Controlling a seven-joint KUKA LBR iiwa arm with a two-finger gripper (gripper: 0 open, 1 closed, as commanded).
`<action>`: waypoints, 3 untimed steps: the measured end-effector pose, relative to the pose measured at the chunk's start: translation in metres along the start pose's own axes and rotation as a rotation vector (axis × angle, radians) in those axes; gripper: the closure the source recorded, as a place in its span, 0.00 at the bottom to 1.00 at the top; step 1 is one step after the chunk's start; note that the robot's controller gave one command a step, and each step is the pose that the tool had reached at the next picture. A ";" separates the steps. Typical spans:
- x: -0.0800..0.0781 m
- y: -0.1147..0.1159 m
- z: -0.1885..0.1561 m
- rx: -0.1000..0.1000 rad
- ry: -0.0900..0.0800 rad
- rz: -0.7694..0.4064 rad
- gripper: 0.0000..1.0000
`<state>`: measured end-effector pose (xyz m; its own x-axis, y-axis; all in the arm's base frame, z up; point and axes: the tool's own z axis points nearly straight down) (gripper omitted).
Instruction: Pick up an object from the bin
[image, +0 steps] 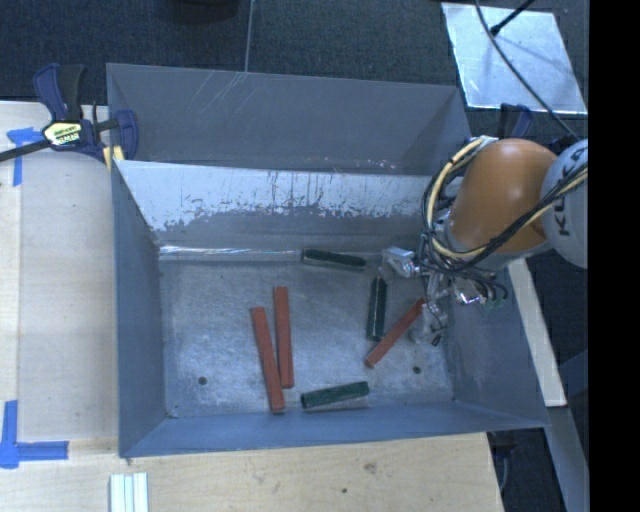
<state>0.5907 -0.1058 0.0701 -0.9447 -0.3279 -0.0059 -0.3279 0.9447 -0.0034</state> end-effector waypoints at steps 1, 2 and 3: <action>0.018 -0.002 -0.001 -0.001 0.002 -0.402 0.00; 0.018 0.000 -0.001 -0.004 0.001 -0.400 1.00; 0.013 0.034 -0.151 0.002 -0.005 -0.434 1.00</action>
Offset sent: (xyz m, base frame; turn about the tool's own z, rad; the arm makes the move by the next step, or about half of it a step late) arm -0.0182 -0.0062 -0.0001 -0.4048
